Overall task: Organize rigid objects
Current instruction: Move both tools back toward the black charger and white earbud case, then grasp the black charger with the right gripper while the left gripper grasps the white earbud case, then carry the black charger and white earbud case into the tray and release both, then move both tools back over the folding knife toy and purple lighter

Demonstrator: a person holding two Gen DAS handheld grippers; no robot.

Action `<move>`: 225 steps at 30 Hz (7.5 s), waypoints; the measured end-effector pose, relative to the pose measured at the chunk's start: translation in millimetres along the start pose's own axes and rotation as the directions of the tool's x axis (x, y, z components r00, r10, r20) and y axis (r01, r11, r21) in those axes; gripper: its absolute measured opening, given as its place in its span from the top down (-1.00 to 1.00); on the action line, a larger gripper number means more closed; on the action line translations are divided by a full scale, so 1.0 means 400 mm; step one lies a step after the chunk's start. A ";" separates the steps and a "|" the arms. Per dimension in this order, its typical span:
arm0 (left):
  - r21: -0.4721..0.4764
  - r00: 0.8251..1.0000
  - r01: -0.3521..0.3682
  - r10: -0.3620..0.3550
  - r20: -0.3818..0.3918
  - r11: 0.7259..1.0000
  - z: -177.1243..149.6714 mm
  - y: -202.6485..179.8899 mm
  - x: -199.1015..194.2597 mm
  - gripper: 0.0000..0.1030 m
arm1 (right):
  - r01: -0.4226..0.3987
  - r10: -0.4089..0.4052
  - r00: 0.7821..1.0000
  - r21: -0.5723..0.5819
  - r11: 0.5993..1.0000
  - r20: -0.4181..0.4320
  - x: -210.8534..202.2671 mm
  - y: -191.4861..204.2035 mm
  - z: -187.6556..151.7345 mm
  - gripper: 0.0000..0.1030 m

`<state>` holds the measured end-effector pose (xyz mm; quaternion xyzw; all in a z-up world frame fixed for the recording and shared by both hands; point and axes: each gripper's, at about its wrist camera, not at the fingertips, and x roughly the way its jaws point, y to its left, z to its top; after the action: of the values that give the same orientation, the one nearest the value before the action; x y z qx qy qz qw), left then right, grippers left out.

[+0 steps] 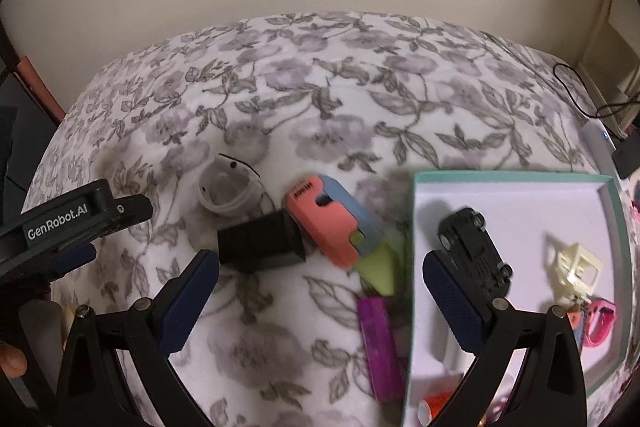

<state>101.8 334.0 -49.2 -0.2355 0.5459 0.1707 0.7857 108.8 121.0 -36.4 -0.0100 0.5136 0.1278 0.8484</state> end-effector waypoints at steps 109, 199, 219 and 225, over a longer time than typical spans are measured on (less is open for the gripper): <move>0.327 0.971 0.182 -0.222 0.091 0.928 -0.117 -0.278 -0.152 0.78 | -0.055 0.044 0.994 0.115 0.992 0.096 -0.183 -0.167 -0.057 -0.03; 0.262 0.995 0.041 -0.062 0.072 0.964 -0.246 -0.259 -0.142 -1.00 | 0.081 -0.095 0.993 0.179 0.980 0.067 -0.191 -0.309 -0.103 -0.66; 0.139 0.987 0.077 -0.096 0.133 0.987 -0.208 -0.100 -0.151 -1.00 | 0.060 -0.062 0.998 0.107 0.992 0.013 -0.137 -0.213 -0.123 -0.66; 0.166 0.993 0.098 -0.106 0.042 0.981 -0.210 -0.135 -0.087 -1.00 | 0.043 -0.042 0.999 0.123 0.991 -0.011 -0.118 -0.220 -0.122 -0.66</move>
<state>52.9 241.8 -31.3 -0.1933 0.5253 0.0907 0.8237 65.4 19.0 -28.4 0.0309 0.5239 0.0777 0.8477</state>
